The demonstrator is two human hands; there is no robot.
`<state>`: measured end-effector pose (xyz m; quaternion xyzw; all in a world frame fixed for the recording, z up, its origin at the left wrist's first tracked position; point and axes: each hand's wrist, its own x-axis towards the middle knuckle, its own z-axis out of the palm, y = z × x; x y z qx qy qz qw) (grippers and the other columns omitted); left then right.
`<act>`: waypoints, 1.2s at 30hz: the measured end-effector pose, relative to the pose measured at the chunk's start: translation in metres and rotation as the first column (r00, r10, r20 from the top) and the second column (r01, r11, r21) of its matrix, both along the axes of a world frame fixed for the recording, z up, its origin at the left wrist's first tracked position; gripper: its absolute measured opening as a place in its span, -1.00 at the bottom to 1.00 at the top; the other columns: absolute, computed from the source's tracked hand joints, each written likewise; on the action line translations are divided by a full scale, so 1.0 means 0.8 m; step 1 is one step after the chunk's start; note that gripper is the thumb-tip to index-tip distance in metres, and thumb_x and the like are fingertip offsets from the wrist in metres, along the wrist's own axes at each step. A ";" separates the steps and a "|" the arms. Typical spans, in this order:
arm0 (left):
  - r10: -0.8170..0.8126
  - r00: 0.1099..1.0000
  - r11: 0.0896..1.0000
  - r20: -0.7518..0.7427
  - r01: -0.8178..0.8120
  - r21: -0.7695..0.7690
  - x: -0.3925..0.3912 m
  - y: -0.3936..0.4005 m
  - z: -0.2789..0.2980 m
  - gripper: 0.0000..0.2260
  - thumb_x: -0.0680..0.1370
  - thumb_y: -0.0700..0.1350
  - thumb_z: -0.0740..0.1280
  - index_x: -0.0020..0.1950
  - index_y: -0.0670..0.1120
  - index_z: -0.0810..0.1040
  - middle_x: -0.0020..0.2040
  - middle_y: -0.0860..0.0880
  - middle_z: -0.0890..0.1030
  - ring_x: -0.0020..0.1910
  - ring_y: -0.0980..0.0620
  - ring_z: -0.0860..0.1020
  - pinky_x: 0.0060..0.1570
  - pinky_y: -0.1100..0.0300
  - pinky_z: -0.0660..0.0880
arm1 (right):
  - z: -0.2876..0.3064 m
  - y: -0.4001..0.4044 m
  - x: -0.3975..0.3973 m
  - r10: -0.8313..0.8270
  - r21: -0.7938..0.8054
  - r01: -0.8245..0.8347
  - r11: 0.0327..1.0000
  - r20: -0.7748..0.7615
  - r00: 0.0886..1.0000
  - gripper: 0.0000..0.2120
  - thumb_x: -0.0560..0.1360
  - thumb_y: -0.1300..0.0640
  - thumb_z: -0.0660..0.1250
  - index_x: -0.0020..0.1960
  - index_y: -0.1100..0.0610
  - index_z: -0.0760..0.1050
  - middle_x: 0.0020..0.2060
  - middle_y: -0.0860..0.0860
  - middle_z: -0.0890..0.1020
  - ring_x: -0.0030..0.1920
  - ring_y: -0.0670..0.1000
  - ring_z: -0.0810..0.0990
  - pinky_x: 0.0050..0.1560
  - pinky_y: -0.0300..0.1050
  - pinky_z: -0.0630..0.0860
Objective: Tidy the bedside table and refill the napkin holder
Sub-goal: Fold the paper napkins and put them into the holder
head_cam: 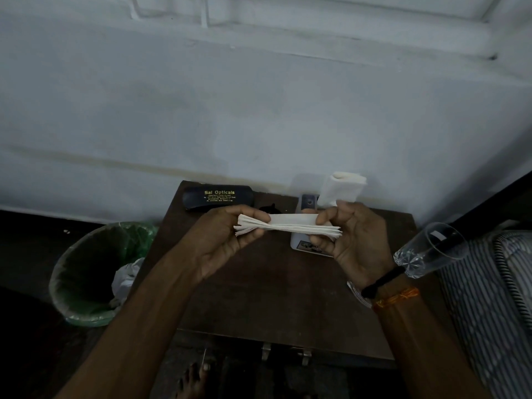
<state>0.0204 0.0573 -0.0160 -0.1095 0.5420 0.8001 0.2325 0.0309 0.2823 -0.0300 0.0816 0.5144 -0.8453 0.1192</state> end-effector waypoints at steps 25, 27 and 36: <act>-0.177 0.940 0.980 -0.293 0.142 -0.139 0.006 0.014 -0.014 -0.77 0.43 -0.44 0.39 0.06 -0.29 0.60 0.20 -0.14 0.62 0.11 -0.10 0.64 -0.16 0.00 0.66 | -0.012 0.023 -0.010 -0.158 0.350 0.161 0.923 -0.036 0.987 -0.75 0.47 0.12 0.43 0.06 0.27 0.64 0.01 0.15 0.71 0.05 0.16 0.68 0.03 0.02 0.61; -0.176 0.940 0.981 -0.293 0.142 -0.134 0.005 0.014 -0.014 -0.77 0.43 -0.44 0.39 0.06 -0.27 0.61 0.20 -0.14 0.61 0.13 -0.12 0.64 -0.15 -0.03 0.66 | -0.012 0.025 -0.011 -0.165 0.392 0.176 0.903 -0.062 0.984 -0.77 0.49 0.13 0.42 0.04 0.28 0.64 0.00 0.16 0.71 0.04 0.17 0.68 0.00 0.00 0.60; -0.188 0.932 0.982 -0.311 0.168 -0.092 0.008 0.020 -0.013 -0.76 0.44 -0.52 0.34 0.03 -0.28 0.54 0.28 -0.16 0.53 0.18 -0.20 0.60 -0.14 -0.07 0.65 | 0.014 0.024 0.002 -0.011 0.257 0.004 0.966 0.027 1.000 -0.61 0.47 -0.06 0.35 0.22 0.11 0.55 0.11 0.09 0.68 0.10 0.12 0.67 0.02 0.16 0.62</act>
